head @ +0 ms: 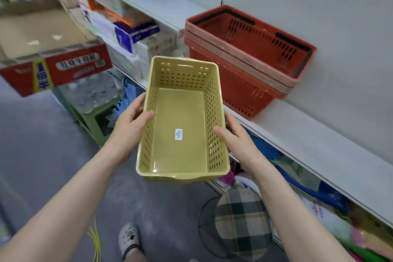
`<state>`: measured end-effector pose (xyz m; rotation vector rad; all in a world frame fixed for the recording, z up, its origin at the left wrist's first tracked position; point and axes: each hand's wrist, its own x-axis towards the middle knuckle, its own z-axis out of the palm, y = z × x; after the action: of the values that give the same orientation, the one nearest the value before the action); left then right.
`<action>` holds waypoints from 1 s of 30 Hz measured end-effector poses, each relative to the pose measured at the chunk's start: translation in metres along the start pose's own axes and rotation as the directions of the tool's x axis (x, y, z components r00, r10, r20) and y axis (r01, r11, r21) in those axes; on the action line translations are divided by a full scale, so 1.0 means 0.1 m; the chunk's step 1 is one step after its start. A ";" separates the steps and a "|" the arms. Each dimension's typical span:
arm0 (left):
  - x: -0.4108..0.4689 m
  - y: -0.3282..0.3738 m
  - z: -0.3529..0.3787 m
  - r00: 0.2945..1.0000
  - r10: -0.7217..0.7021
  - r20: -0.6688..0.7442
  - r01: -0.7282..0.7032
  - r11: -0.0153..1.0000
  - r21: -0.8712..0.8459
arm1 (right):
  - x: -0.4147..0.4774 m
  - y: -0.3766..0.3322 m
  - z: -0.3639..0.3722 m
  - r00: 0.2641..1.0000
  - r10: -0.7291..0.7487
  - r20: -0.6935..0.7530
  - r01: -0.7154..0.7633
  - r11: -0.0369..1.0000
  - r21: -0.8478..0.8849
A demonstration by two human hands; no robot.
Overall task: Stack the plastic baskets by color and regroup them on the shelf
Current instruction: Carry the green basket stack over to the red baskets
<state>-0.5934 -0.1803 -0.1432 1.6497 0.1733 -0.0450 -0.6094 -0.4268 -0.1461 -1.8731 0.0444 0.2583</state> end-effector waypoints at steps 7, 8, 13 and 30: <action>0.89 0.69 -0.74 0.981 0.175 0.078 -0.174 0.984 -0.027 | 0.76 -0.86 0.32 0.988 -0.133 -0.083 0.139 0.987 0.078; 1.03 0.82 -0.84 0.973 0.204 0.107 -0.203 0.979 -0.023 | 0.88 -1.00 0.36 0.984 -0.148 -0.102 0.156 0.985 0.072; 1.81 1.44 -1.27 0.926 0.314 0.207 -0.313 0.949 -0.040 | 1.49 -1.66 0.54 0.957 -0.224 -0.186 0.247 0.963 0.110; 4.72 2.41 -1.07 0.811 0.368 0.454 -0.363 0.926 -0.103 | 3.98 -2.61 0.10 0.912 -0.213 -0.352 0.258 0.962 0.088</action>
<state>-0.1019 -0.0517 0.0417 1.5876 -0.5169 -0.1463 -0.1814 -0.2954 0.0155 -1.7513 0.0677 -0.2333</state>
